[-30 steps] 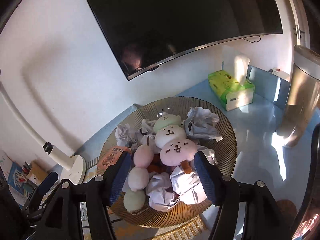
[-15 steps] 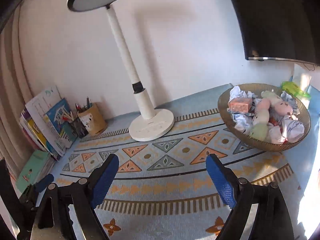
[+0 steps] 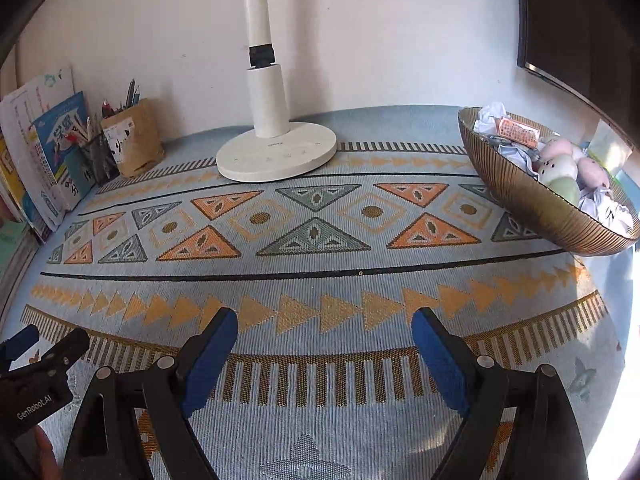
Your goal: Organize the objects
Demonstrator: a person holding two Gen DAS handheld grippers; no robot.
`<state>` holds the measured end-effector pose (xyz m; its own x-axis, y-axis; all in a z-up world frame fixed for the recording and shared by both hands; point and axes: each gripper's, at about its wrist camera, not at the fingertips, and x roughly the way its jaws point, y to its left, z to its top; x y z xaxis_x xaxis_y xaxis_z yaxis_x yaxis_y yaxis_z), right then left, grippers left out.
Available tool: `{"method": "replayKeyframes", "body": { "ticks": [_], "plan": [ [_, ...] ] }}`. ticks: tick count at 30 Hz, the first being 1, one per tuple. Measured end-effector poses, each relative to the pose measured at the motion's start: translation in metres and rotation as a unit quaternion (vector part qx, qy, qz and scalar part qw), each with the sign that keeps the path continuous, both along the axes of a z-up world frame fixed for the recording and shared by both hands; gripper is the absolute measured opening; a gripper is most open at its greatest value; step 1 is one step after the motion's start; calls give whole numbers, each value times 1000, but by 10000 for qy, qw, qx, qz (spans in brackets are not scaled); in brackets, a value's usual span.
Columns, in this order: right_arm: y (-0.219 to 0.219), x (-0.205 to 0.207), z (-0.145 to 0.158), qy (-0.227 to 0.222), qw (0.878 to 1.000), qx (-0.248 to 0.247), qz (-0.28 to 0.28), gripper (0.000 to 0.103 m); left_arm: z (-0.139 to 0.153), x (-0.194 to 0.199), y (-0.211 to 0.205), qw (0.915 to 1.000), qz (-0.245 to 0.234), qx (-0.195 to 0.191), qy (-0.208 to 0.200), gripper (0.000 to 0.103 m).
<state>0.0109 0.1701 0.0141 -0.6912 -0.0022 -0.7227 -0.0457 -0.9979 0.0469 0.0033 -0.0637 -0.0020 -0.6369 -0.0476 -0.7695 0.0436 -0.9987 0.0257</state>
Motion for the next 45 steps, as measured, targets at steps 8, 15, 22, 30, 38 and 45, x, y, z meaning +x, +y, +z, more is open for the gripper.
{"method": "replayKeyframes", "body": {
  "ticks": [8,15,22,30,38,45],
  "plan": [
    [8,-11,-13,-492,9986,-164,-109,88,-8,-3,10,9992,-204,-257,-238,102],
    [7,-12,-14,-566,9982,-125,-130,91,-12,-6,0,9991,-161,125,-371,103],
    [7,-15,-16,-604,9981,-94,-88,94,-12,-6,1,9991,-150,120,-365,103],
    [14,-15,-16,-587,9979,-195,-211,95,-11,-6,2,9991,-153,123,-364,103],
    [6,-20,-19,-734,9972,23,-119,103,-11,-6,3,9992,-125,125,-352,103],
    [4,-22,-20,-778,9967,167,-127,103,-12,-6,2,9993,-117,137,-336,103]
  ]
}}
